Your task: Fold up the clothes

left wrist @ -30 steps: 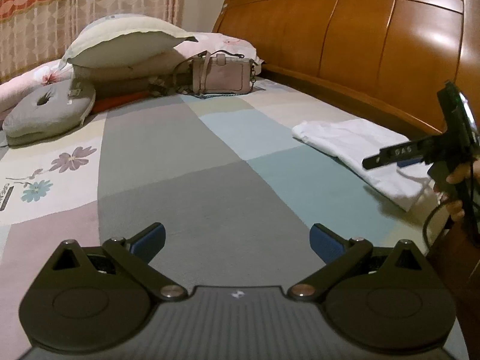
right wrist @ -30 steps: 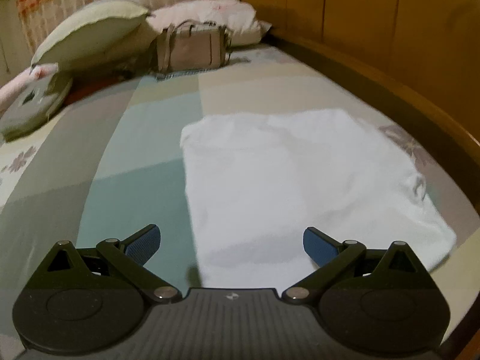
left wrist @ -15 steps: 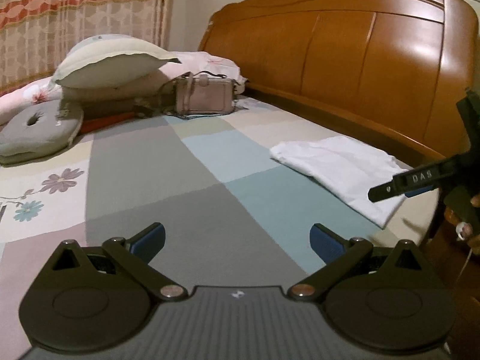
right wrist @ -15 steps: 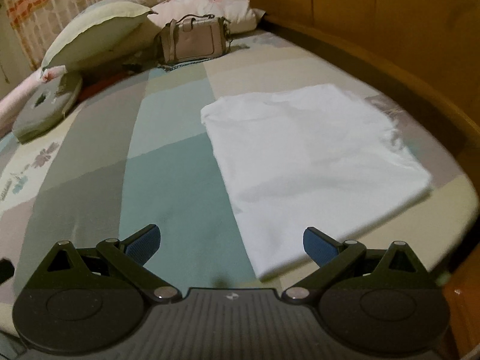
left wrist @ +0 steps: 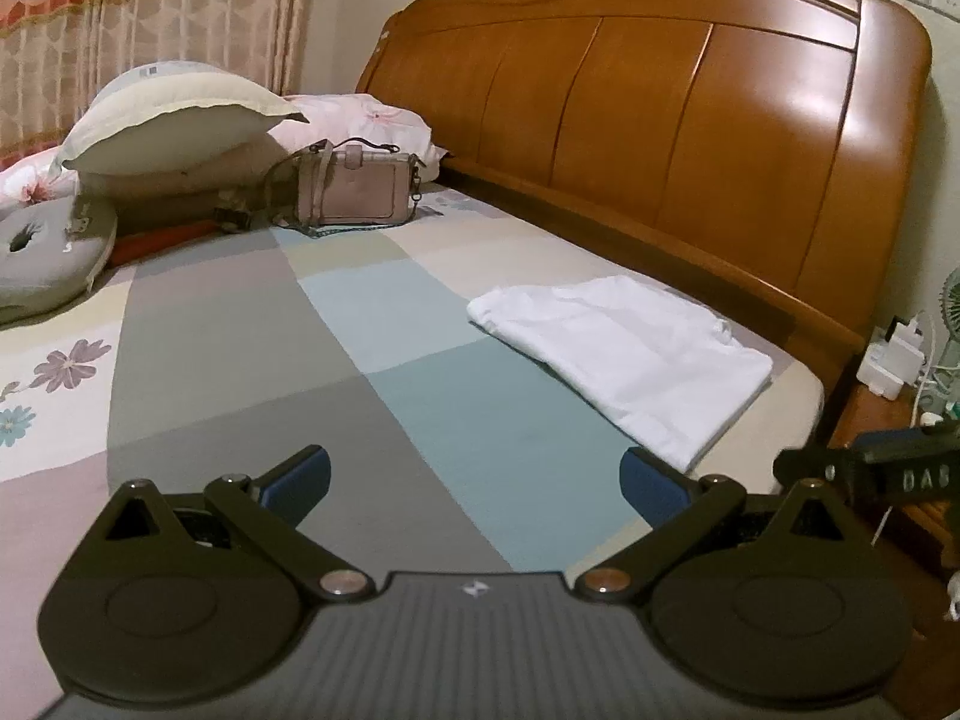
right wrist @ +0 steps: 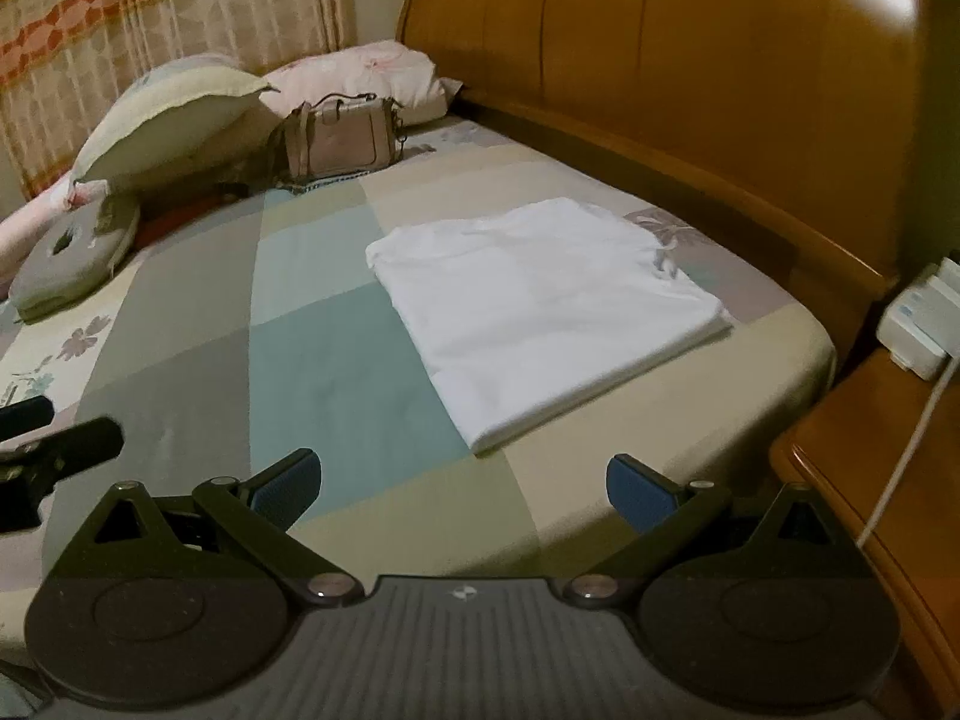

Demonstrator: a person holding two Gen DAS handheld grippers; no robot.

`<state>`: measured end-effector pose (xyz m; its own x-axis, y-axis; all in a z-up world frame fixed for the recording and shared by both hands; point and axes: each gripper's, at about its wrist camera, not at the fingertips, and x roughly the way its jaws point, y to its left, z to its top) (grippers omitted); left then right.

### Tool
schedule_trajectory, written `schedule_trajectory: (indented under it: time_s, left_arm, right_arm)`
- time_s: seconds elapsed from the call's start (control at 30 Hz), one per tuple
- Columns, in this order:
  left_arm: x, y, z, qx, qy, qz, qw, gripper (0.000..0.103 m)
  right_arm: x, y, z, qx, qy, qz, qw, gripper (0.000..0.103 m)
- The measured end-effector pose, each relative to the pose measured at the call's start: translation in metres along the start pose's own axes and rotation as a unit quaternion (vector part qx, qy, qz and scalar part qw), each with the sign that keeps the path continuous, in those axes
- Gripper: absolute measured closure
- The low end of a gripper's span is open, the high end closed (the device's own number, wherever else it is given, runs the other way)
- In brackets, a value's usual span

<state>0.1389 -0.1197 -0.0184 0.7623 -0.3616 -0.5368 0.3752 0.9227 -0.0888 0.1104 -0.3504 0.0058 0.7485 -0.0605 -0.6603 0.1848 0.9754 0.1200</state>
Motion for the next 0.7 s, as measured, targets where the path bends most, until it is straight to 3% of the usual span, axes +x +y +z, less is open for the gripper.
schedule_trajectory:
  time_s: [0.3,0.7]
  left_arm:
    - [-0.008,-0.009,-0.006,-0.012,0.007,0.002,0.9999,0.001]
    - [-0.020,-0.019,-0.006,0.016,-0.004,0.013,0.9998,0.001]
  right_arm:
    - [-0.017,0.003,-0.014,-0.004,-0.006,0.002,1.000,0.000]
    - [-0.028,0.016,-0.016,-0.018,-0.018,0.005,1.000,0.000]
